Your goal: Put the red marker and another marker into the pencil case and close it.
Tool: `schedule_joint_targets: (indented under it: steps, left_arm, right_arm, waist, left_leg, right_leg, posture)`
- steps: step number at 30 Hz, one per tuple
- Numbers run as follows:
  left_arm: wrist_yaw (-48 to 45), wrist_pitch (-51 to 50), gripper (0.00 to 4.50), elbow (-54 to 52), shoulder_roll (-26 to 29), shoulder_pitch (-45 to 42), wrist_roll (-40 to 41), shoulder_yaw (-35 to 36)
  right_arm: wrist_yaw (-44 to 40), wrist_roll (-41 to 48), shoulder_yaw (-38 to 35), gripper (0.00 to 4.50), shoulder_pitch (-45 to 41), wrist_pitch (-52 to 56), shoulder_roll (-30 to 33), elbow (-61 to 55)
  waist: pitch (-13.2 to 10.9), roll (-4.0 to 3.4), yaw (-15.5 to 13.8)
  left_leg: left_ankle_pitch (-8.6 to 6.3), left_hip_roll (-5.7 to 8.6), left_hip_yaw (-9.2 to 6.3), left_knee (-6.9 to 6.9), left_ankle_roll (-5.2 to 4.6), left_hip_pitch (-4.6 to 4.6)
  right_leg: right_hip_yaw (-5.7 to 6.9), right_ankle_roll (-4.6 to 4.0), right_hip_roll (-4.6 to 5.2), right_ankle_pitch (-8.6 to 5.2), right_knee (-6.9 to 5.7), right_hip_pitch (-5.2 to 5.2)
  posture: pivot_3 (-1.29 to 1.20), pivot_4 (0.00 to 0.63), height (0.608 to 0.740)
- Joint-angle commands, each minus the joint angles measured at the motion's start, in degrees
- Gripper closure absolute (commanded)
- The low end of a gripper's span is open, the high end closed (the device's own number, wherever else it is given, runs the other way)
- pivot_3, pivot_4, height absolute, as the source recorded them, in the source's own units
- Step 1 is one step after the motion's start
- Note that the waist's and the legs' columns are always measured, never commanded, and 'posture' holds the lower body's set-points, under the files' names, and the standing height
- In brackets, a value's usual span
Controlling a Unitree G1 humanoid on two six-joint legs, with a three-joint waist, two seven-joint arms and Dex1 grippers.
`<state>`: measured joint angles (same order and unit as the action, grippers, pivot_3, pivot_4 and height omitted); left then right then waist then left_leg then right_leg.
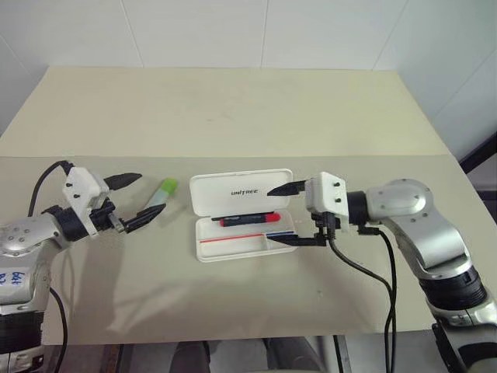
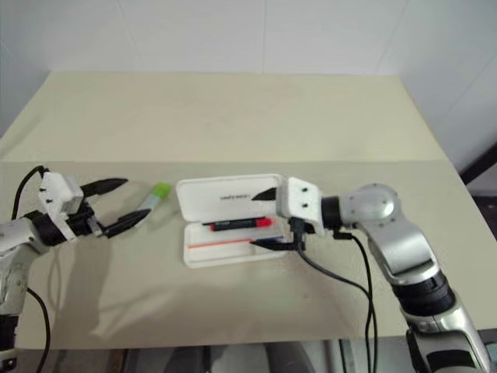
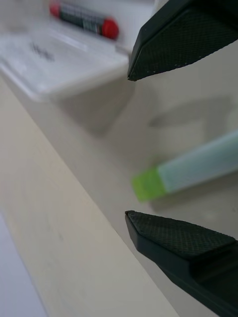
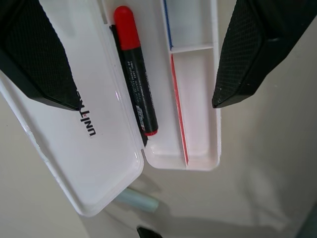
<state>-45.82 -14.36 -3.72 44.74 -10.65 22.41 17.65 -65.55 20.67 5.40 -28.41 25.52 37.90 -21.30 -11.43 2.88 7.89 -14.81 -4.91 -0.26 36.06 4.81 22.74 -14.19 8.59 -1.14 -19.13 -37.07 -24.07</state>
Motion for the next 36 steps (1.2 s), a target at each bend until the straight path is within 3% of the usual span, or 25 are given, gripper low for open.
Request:
schedule_joint_targets:
  steps: [1,6,21,31,36]
  left_arm:
    - [4.7,-2.8,0.00,-1.6,-1.4,-0.8,-1.9,-0.8]
    - [8.7,-6.9,0.00,-2.6,-2.8,-1.6,-3.3,-2.6]
    - [12.7,-18.6,0.00,-1.7,-2.4,-2.5,-7.0,-7.0]
    - [13.5,-21.5,3.27,-2.2,-2.4,-2.7,-8.1,-7.8]
    - [13.0,-20.6,3.38,-2.0,-2.4,-4.0,-8.1,-7.4]
  right_arm:
    - [1.0,6.8,-6.4,0.03,2.6,1.4,0.1,-2.6]
    - [2.9,10.3,-10.3,0.03,5.7,1.7,0.6,-2.1]
    - [5.1,9.0,-10.2,0.03,8.3,-0.4,3.2,-2.3]
    - [5.9,9.3,-10.5,0.00,8.4,-1.0,4.0,-2.4]
    - [5.8,9.3,-10.7,0.00,8.3,-1.6,4.5,-1.7]
  waist:
    - [0.0,0.00,0.0]
    - [0.0,0.01,0.0]
    - [0.0,0.01,-0.2]
    - [0.0,0.02,0.2]
    - [0.0,0.02,0.1]
  left_leg:
    - [0.00,0.00,0.01,0.02,0.00,0.00]
    - [0.00,0.00,-0.01,0.06,0.00,-0.01]
    - [0.00,0.01,-0.01,0.06,0.00,-0.01]
    - [0.00,0.01,-0.01,0.07,0.00,-0.45]
    - [0.00,0.01,-0.01,0.06,0.00,-0.45]
  right_leg:
    - [0.00,0.01,0.00,0.00,0.00,0.01]
    - [0.00,0.05,0.00,0.03,0.02,0.08]
    - [-0.01,0.08,0.00,0.04,0.07,0.10]
    - [-0.08,0.02,-0.06,0.01,0.07,0.49]
    - [-0.09,0.03,-0.06,0.02,0.09,0.48]
  posture:
    - [0.00,0.150,0.740]
    - [0.00,0.150,0.740]
    - [0.00,0.150,0.740]
    - [0.00,0.150,0.740]
    - [0.00,0.150,0.740]
